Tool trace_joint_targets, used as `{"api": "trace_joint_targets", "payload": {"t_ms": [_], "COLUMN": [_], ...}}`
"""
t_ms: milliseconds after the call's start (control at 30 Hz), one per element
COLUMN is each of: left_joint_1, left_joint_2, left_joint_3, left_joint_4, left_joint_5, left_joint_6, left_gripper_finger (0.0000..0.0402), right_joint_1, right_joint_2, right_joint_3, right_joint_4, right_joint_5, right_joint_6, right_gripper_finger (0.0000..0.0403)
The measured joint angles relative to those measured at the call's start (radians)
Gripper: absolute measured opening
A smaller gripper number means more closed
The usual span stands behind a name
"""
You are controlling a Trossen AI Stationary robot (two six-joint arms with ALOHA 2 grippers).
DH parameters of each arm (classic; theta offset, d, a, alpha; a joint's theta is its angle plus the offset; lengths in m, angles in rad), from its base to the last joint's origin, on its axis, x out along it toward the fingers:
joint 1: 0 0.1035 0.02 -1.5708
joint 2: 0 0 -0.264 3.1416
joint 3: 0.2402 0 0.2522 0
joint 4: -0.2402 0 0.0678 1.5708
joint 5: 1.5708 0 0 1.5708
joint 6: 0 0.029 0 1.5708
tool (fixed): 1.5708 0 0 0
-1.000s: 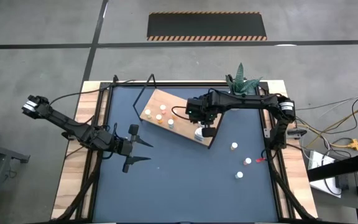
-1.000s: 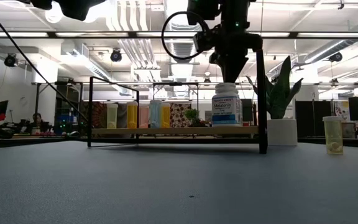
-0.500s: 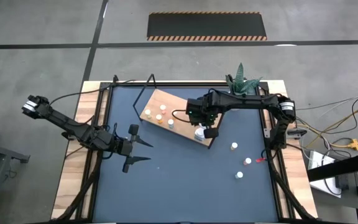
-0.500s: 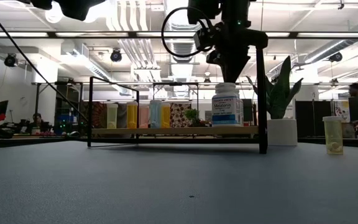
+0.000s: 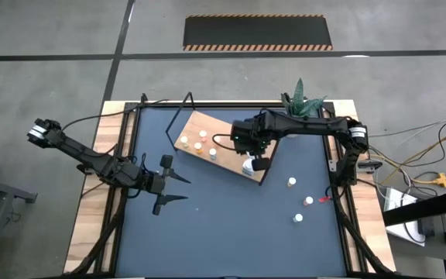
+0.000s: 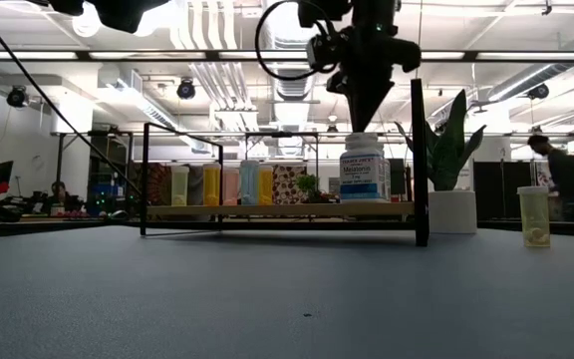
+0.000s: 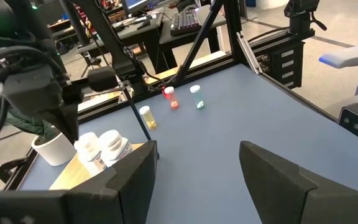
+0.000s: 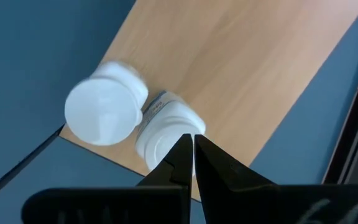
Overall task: Pick and place medicine bottles onto shelf by color
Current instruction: Put the white pill bottle on the shelf, then put the yellow pill bottle on the shelf
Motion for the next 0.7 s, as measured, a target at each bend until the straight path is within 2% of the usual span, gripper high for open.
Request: {"api": "trace_joint_targets", "payload": {"t_ms": [267,467,700], "left_joint_1": [0.0,0.0,0.001], "left_joint_2": [0.0,0.0,0.0], "left_joint_3": [0.0,0.0,0.0], "left_joint_4": [0.0,0.001,0.007], "left_joint_5": [0.0,0.0,0.0], "left_joint_6": [0.0,0.0,0.006], "left_gripper_finger": [0.0212,0.0212,0.0212], "right_joint_1": [0.037,0.08,0.129], "right_joint_2": [-0.005,-0.009,-0.011], "right_joint_3": [0.049,0.05,0.05], "right_joint_4": [-0.014,-0.028,-0.027], "right_joint_5": [-0.001,-0.08,-0.08], "right_joint_6": [0.094,0.337,0.385], "right_gripper_finger": [0.0009,0.0009,0.0009]}}
